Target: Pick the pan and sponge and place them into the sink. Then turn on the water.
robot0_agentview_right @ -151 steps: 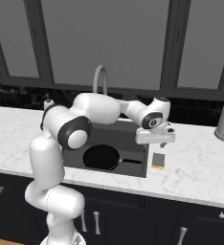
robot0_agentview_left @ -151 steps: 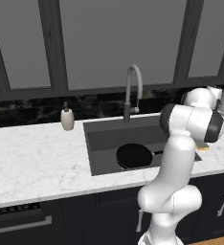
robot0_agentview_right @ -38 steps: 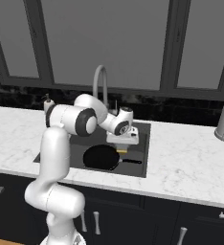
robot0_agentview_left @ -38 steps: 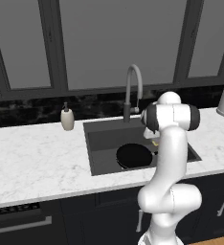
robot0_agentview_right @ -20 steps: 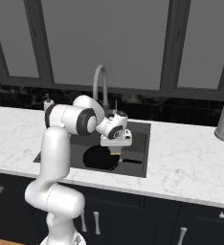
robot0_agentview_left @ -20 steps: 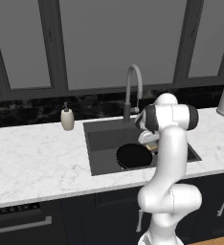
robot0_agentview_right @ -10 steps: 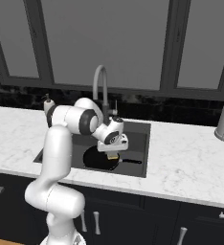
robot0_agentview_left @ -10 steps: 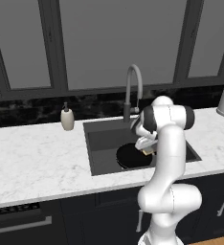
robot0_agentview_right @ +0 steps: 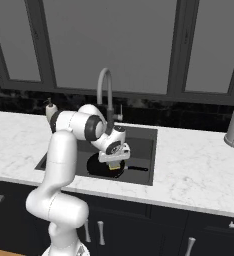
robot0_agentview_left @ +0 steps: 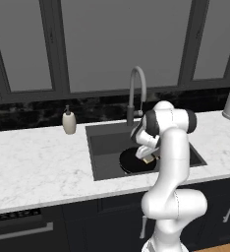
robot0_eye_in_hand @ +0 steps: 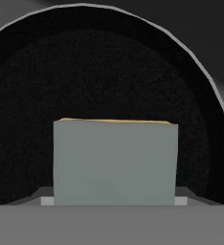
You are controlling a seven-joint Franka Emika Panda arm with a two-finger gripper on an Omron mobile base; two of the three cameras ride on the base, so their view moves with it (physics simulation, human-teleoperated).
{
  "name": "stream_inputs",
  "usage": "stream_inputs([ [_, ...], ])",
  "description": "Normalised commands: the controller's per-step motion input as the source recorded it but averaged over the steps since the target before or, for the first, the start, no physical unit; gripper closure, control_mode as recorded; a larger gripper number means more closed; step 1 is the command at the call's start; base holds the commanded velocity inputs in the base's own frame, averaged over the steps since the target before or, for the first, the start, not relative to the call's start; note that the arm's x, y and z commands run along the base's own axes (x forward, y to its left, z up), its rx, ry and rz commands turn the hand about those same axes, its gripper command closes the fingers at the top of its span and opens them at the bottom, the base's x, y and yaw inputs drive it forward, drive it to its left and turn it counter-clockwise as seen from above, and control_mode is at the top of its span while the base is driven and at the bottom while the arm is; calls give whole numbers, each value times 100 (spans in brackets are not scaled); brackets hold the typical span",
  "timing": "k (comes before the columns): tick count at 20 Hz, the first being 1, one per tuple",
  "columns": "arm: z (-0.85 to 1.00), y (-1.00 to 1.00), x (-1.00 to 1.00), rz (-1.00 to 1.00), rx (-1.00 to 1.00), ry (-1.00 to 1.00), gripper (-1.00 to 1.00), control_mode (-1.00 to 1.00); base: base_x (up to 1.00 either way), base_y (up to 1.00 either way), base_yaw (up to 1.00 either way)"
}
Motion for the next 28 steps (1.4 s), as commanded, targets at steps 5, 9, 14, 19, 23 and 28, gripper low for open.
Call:
stream_inputs([
  [5, -13, 8, 0, 4, 0, 0, 100, -100, 0, 0, 0],
  [9, 0, 10, 0, 1, 0, 0, 100, -100, 0, 0, 0],
  [14, 0, 2, 0, 0, 0, 0, -100, -100, 0, 0, 0],
  [19, 0, 1, 0, 0, 0, 0, -100, -100, 0, 0, 0],
  [23, 0, 0, 0, 0, 0, -3, -100, -100, 0, 0, 0],
  [28, 9, 0, 0, 0, 0, -4, -100, -100, 0, 0, 0],
])
